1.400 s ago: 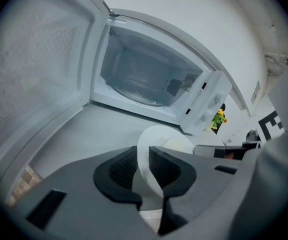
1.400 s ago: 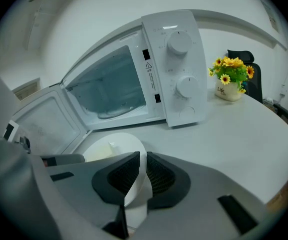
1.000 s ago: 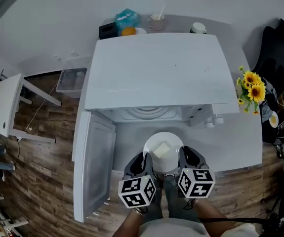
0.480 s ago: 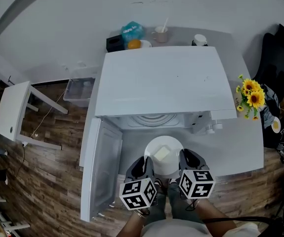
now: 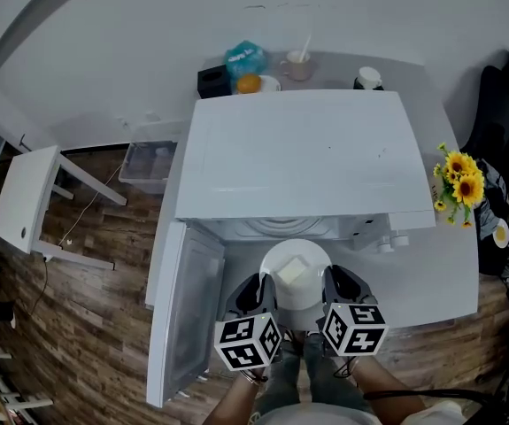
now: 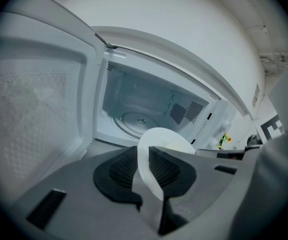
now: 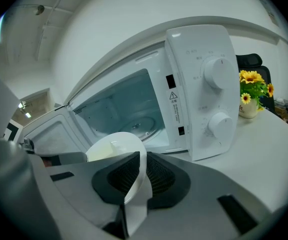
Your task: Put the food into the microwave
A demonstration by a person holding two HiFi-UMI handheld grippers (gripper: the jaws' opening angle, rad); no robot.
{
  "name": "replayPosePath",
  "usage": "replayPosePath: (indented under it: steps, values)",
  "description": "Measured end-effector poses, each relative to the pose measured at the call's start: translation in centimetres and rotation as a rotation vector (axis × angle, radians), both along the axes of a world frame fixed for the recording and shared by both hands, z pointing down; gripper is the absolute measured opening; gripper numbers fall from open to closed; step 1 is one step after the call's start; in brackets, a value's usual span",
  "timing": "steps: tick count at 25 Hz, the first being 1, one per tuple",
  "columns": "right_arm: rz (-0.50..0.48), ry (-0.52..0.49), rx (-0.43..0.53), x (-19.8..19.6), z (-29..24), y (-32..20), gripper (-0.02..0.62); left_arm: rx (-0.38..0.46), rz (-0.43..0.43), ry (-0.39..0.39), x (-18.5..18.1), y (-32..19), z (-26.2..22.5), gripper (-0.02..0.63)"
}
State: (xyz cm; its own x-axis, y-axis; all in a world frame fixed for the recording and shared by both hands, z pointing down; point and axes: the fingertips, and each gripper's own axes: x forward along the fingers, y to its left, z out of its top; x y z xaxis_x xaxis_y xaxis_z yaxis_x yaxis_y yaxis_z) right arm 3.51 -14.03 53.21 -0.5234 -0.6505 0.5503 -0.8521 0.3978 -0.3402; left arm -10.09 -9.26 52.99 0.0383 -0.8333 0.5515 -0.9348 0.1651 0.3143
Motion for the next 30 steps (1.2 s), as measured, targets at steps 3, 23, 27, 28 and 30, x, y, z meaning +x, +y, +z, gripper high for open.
replayPosePath:
  steps: [3,23,27,28,30]
  values:
    - [0.0,-0.013,0.012,-0.8,-0.2,-1.4,0.052,0.005,-0.004,-0.007,-0.8,-1.3,0.1,0.073]
    - [0.053,-0.071,0.075,-5.1,0.1,-8.1,0.051,0.084,-0.069,0.018,-5.1,-7.0,1.5,0.072]
    - [0.076,-0.067,0.094,-5.4,0.5,-9.2,0.051,0.094,-0.067,0.01,-5.4,-8.2,1.8,0.072]
    - [0.08,-0.066,0.096,-5.5,0.6,-9.4,0.052,0.099,-0.067,0.007,-5.6,-8.5,1.8,0.072]
    - [0.09,-0.065,0.099,-5.7,0.9,-9.7,0.051,0.108,-0.069,0.001,-5.9,-9.2,1.7,0.072]
